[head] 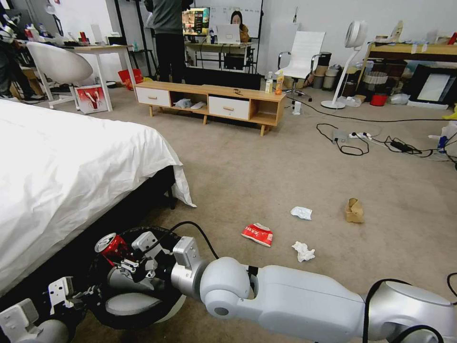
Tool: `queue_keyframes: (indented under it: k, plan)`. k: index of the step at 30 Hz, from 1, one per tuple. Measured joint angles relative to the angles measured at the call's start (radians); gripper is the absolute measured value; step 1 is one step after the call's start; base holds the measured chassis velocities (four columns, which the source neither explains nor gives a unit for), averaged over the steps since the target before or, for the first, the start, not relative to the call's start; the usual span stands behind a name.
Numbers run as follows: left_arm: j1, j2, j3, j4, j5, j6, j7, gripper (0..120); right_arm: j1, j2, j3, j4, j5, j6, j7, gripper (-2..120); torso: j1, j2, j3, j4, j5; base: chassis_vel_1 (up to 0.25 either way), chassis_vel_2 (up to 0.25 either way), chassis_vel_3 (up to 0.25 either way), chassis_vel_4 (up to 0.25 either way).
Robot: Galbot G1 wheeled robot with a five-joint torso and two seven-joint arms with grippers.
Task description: Pick up the trash bin and place the garbage on the floor into it.
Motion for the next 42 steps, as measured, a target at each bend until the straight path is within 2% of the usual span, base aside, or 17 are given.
queue_keyframes:
  k: [2,3,8,9,11,13,14,15,17,20,30,35,39,42]
  plan:
    - [0.0,0.0,-0.002,0.002,0.0,0.0,0.0,3,-0.006,0.0,-0.003,0.0,-0.003,-0.001,-0.001,41,0.0,0.0,0.0,0.0,0.0,0.0,0.0,0.0,0.0]
    - [0.0,0.0,-0.002,0.002,0.0,0.0,0.0,3,-0.006,0.0,-0.003,0.0,-0.003,-0.001,-0.001,41,0.0,0.0,0.0,0.0,0.0,0.0,0.0,0.0,0.0]
    - [-0.002,0.002,-0.003,0.005,0.0,0.0,0.001,3,-0.01,-0.002,-0.006,-0.004,-0.013,-0.003,-0.001,61,0.0,0.0,0.0,0.0,0.0,0.0,0.0,0.0,0.0]
    - [-0.002,0.002,-0.003,0.005,0.0,0.0,0.001,3,-0.01,-0.002,-0.006,-0.004,-0.013,-0.003,-0.001,61,0.0,0.0,0.0,0.0,0.0,0.0,0.0,0.0,0.0]
    - [-0.003,0.002,-0.003,0.008,0.0,0.0,0.001,3,-0.011,-0.007,-0.007,-0.003,-0.015,-0.005,-0.001,74,0.0,0.0,0.0,0.0,0.0,0.0,0.0,0.0,0.0]
    - [-0.003,0.002,-0.003,0.009,0.0,0.0,0.001,3,-0.012,-0.008,-0.007,-0.003,-0.016,-0.005,-0.001,77,0.0,0.0,0.0,0.0,0.0,0.0,0.0,0.0,0.0]
    - [-0.004,0.002,-0.003,0.009,0.0,0.0,0.001,3,-0.012,-0.009,-0.007,-0.003,-0.017,-0.005,-0.001,85,0.0,0.0,0.0,0.0,0.0,0.0,0.0,0.0,0.0]
    - [-0.004,0.002,-0.003,0.009,0.0,0.0,0.001,3,-0.012,-0.009,-0.007,-0.003,-0.017,-0.005,-0.001,85,0.0,0.0,0.0,0.0,0.0,0.0,0.0,0.0,0.0]
    - [-0.005,0.002,-0.002,0.01,0.0,0.0,0.001,3,-0.013,-0.013,-0.007,-0.003,-0.02,-0.005,-0.001,95,0.0,0.0,0.0,0.0,0.0,0.0,0.0,0.0,0.0]
    - [-0.005,0.002,-0.001,0.013,0.001,0.0,0.002,3,-0.015,-0.016,-0.007,-0.002,-0.023,-0.005,-0.001,99,0.0,0.0,0.0,0.0,0.0,0.0,0.0,0.0,0.0]
    - [-0.004,-0.001,0.001,0.016,0.005,0.0,0.003,3,-0.018,-0.029,0.018,0.006,-0.028,-0.002,-0.002,100,0.0,0.0,0.0,0.0,0.0,0.0,0.0,0.0,0.0]
    - [-0.004,-0.002,0.001,0.017,0.006,0.0,0.003,3,-0.008,-0.048,0.073,0.043,-0.026,0.0,-0.003,100,0.0,0.0,0.0,0.0,0.0001,0.0,0.0,0.0,0.0]
    - [-0.004,-0.001,-0.001,0.019,0.006,0.0,0.003,3,0.004,-0.073,0.12,0.078,-0.023,0.0,-0.005,100,0.0,0.0,0.0,0.0001,0.0,0.0,0.0,0.0,0.0]
    - [-0.003,0.002,-0.006,0.024,0.007,0.0,0.003,3,0.01,-0.136,0.228,0.151,-0.009,0.0,-0.006,100,0.0,0.0,0.0,0.0,0.0002,0.0,0.0,0.0,0.0]
